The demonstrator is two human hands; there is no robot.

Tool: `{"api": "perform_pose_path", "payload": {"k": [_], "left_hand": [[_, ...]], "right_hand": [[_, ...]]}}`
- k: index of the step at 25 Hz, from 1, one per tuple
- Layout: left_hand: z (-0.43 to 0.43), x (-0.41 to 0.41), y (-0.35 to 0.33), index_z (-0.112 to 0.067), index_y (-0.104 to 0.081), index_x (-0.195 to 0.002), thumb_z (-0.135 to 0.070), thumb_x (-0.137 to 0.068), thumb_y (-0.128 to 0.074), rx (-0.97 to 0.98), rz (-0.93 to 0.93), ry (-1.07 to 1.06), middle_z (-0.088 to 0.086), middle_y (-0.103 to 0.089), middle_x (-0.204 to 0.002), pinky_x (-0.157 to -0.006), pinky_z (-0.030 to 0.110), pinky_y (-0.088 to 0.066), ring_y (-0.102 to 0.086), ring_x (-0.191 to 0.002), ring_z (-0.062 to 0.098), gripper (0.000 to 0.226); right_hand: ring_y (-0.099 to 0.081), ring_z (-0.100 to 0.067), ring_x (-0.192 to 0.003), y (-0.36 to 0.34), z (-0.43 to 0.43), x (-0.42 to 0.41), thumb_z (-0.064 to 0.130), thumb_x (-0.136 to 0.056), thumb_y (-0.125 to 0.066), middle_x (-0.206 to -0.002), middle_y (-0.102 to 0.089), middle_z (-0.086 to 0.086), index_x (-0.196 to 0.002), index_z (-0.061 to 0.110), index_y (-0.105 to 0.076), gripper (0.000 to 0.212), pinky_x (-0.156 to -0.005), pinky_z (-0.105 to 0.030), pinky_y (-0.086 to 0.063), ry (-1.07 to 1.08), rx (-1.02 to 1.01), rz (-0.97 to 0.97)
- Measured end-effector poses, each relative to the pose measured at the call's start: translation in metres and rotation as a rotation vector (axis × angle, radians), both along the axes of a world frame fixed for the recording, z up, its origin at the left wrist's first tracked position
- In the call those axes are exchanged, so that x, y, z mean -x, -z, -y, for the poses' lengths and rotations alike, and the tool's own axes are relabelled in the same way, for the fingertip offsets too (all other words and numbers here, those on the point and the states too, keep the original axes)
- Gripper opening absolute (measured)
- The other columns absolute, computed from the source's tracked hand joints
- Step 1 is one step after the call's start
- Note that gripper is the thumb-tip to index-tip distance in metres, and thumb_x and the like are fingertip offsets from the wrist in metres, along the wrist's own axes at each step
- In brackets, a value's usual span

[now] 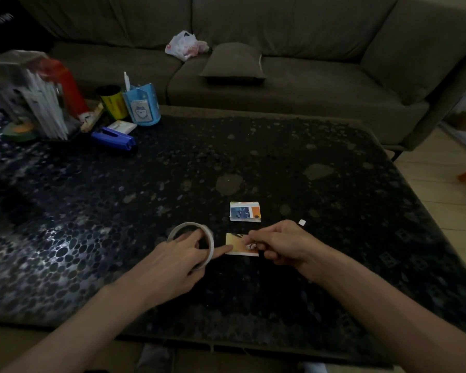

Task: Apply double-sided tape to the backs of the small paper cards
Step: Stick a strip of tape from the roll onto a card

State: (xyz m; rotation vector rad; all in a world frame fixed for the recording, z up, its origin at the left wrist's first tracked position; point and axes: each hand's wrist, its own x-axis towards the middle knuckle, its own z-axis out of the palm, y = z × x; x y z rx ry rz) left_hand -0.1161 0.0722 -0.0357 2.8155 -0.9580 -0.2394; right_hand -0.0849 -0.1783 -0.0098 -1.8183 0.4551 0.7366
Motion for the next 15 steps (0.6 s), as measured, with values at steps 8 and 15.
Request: {"api": "perform_pose_path", "payload": {"k": [8, 15], "left_hand": [[0.002, -0.004, 0.014, -0.052, -0.030, -0.156, -0.044, -0.105, -0.043, 0.093, 0.092, 0.002, -0.009, -0.037, -0.143, -0.089, 0.034, -0.055, -0.047, -0.130, 0.012, 0.054], [0.004, -0.002, 0.014, -0.050, -0.032, -0.156, -0.042, -0.104, -0.046, 0.119, 0.103, 0.012, -0.013, -0.034, -0.148, -0.081, 0.025, -0.051, -0.047, -0.128, 0.007, 0.054]], "right_hand": [[-0.046, -0.002, -0.042, 0.003, -0.006, -0.003, 0.028, -0.096, -0.073, -0.059, -0.063, 0.008, -0.094, 0.016, -0.084, 0.016, -0.040, -0.017, -0.034, -0.023, 0.044, -0.011], [-0.049, -0.002, -0.045, 0.006, -0.006, -0.006, 0.028, -0.094, -0.075, -0.064, -0.067, 0.007, -0.094, 0.017, -0.084, 0.013, -0.042, -0.017, -0.036, -0.024, 0.072, -0.031]]}}
